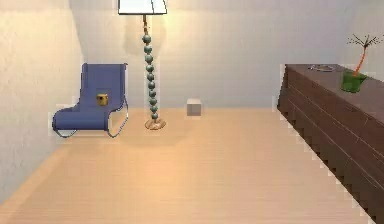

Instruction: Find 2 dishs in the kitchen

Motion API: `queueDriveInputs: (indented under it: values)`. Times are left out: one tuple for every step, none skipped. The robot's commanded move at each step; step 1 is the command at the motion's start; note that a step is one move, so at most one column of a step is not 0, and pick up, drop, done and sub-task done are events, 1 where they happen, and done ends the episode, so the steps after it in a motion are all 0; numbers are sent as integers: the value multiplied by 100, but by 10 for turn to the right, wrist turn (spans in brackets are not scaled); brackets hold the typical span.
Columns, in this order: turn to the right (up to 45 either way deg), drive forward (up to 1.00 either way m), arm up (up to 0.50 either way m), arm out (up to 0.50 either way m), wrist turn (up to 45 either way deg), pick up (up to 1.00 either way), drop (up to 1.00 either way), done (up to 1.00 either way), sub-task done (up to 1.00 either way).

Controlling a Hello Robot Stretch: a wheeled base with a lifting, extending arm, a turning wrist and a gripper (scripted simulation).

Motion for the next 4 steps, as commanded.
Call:
queueDriveInputs:
  values:
    - [-450, 0, 0, 0, 0, 0, 0, 0, 0]
    - [-450, 0, 0, 0, 0, 0, 0, 0, 0]
    - [-90, 0, 0, 0, 0, 0, 0, 0, 0]
    - [0, 45, 0, 0, 0, 0, 0, 0, 0]
